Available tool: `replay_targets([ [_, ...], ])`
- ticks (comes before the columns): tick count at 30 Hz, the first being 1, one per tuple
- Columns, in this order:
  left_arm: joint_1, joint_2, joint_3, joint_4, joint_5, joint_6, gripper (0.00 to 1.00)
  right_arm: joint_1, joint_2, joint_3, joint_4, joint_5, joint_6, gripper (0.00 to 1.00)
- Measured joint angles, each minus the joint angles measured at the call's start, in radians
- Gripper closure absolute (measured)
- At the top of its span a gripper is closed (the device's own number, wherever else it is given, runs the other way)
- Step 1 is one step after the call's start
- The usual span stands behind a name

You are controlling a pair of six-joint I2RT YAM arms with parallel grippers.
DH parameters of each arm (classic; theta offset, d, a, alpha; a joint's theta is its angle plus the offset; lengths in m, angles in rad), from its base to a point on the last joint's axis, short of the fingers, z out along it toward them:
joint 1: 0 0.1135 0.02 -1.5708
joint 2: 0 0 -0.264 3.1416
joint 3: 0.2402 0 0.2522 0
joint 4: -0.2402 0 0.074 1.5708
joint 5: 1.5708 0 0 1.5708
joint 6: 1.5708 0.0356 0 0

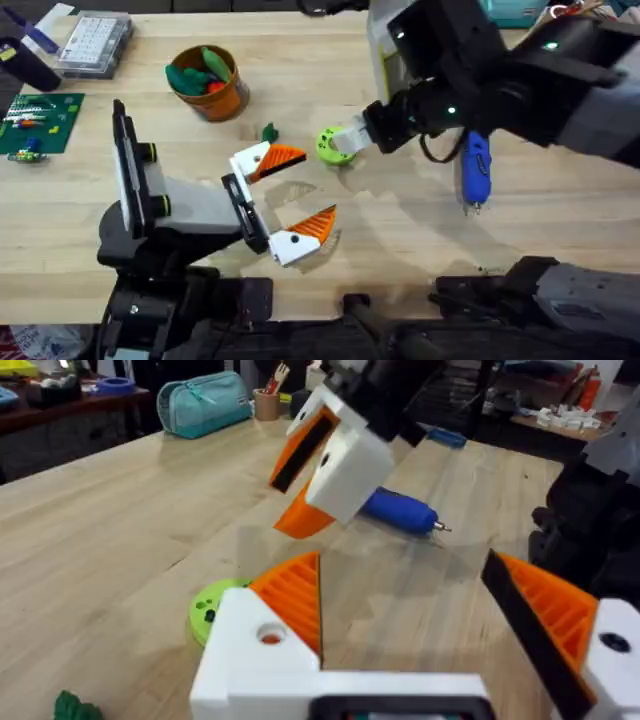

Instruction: Pick up the gripper from the table and insert it into the empty holder that is missing its gripper. Then pick up a screw, insert it into the mounting hole, and use the screwdriver to tighten it. Finally, clean up the table by picking up the vegetable and placing it into the bucket.

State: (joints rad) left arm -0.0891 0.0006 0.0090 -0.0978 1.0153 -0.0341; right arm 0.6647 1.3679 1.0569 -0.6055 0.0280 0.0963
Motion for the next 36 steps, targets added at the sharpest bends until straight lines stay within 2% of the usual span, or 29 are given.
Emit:
replay_targets([
  [5,0.000,0.000,0.000,0.000,-0.002,0.000,0.015,0.005,0.058,0.000,0.075,-0.034,-0.023,0.309],
  [10,0.000,0.000,0.000,0.000,-0.002,0.000,0.015,0.024,0.130,0.000,0.154,-0.059,-0.037,0.412],
  [18,0.000,0.000,0.000,0.000,-0.002,0.000,0.015,0.026,0.229,0.000,0.209,-0.071,-0.075,0.468],
  [36,0.000,0.000,0.000,0.000,-0.002,0.000,0.015,0.034,0.342,0.000,0.336,-0.074,-0.083,0.483],
])
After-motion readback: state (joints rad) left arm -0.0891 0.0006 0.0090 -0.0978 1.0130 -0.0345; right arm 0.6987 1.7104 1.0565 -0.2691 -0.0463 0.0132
